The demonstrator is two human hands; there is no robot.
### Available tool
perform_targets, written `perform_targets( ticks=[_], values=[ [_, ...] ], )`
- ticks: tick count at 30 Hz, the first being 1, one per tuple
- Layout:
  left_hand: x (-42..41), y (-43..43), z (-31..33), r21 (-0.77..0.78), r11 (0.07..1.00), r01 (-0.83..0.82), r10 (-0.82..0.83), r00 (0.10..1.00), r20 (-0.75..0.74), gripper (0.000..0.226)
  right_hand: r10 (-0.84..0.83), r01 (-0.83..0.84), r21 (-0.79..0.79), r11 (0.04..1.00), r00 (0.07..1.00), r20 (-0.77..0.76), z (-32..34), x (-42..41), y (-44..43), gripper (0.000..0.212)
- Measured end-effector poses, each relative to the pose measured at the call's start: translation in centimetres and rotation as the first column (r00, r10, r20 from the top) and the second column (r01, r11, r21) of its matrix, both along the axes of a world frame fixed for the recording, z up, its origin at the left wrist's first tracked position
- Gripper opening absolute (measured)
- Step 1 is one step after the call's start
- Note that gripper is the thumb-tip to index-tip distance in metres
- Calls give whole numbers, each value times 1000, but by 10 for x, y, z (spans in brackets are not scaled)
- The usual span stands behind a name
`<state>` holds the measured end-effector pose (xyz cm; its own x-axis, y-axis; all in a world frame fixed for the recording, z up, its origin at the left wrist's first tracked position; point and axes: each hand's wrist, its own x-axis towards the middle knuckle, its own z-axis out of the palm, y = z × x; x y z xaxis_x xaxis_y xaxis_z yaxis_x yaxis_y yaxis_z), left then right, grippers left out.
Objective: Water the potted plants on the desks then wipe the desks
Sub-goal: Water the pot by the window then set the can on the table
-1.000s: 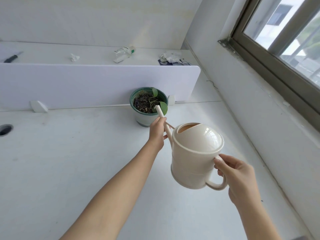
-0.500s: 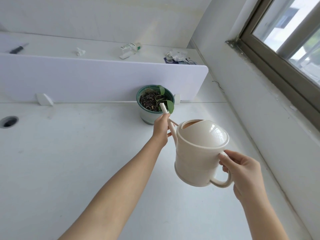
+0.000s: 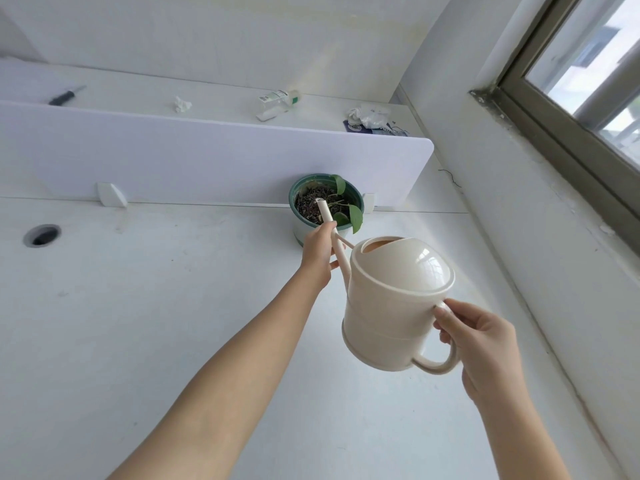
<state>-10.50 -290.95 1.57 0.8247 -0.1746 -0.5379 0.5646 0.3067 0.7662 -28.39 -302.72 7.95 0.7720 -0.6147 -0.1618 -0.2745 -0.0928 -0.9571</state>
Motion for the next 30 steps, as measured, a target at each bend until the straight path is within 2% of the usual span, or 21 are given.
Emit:
perform_targets(
  ticks=[11, 15, 18, 25, 30],
  values=[
    [-47, -19, -22, 36, 997, 73, -73, 997, -1, 19, -114, 115, 25, 993, 992, -48, -30, -48, -23, 20],
    [-64, -24, -24, 49, 995, 82, -84, 996, 39, 24, -155, 157, 43, 987, 987, -51, -46, -66, -29, 27],
    [-76, -21, -26, 47, 996, 74, -78, 994, 73, 23, -187, 193, 82, 978, 979, -79, -58, -75, -30, 25],
    [-102, -3, -29, -1, 999, -39, 39, 996, 83, 29, -260, 271, 161, 949, 962, -85, -85, -84, -26, 25],
    [-113, 11, -32, -42, 987, -158, 160, 985, 60, 32, -225, 236, 170, 957, 971, -80, -99, -86, -19, 25]
  ],
)
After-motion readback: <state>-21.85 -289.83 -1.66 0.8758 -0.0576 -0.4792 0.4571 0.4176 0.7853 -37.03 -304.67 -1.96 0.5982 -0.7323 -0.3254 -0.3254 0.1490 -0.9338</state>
